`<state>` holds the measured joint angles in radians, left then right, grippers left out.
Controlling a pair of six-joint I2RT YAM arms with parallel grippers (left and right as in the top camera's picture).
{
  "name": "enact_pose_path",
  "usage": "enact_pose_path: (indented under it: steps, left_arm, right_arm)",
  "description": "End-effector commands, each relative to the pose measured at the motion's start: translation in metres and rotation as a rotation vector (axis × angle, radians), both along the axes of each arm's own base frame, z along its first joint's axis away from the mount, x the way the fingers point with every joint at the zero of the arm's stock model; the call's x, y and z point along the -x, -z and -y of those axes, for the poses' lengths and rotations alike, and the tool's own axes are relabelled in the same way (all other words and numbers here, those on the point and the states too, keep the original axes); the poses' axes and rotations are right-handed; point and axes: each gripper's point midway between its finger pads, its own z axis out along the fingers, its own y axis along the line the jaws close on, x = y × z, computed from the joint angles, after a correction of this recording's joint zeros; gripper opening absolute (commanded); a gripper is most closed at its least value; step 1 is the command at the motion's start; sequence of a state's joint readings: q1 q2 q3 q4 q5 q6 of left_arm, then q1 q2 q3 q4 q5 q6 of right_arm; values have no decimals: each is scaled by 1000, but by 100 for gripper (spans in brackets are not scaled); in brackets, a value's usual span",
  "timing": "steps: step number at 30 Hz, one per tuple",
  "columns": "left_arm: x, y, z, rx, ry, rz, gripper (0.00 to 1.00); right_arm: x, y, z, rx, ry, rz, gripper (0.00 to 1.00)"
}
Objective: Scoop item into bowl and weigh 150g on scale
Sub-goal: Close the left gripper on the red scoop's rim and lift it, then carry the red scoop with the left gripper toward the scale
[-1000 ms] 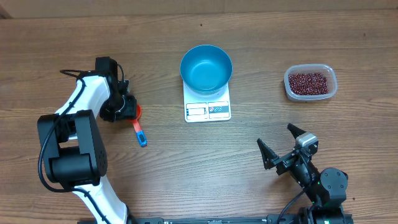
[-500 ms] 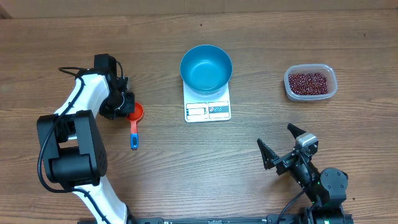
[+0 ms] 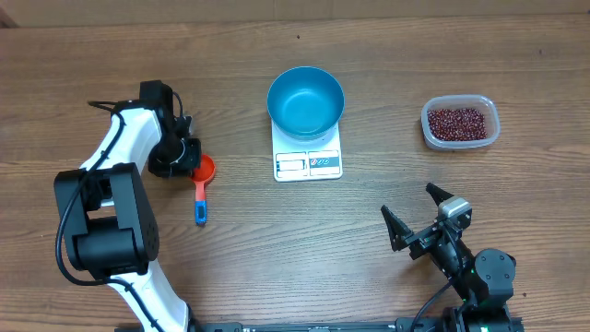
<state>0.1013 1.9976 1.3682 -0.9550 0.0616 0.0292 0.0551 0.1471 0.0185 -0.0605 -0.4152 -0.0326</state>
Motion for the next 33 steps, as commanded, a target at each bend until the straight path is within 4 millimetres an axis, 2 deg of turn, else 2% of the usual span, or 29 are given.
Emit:
enact_pose_path:
  steps: [1, 6, 11, 15, 19, 25, 33]
  left_arm:
    - [-18, -20, 3, 17, -7, 35, 4]
    - [-28, -49, 2, 17, -72, 53, 4]
    - [-36, -78, 1, 22, -289, 54, 4]
    - [-33, -97, 2, 26, -494, 21, 4]
    - [-26, -102, 11, 73, -603, -25, 4]
    - [-24, -106, 33, 196, -604, -69, 4]
    - [-18, -107, 39, 181, -711, -115, 4]
  right_arm:
    - [1, 4, -2, -3, -11, -8, 100]
    - [1, 4, -2, -3, -11, -8, 100]
    - [1, 4, -2, -3, -11, -8, 100]
    - [1, 4, -2, -3, -11, -8, 100]
    - [1, 4, -2, -3, -11, -8, 100]
    - [1, 4, -2, -3, -11, -8, 100]
    - [1, 4, -2, -3, -11, -8, 100]
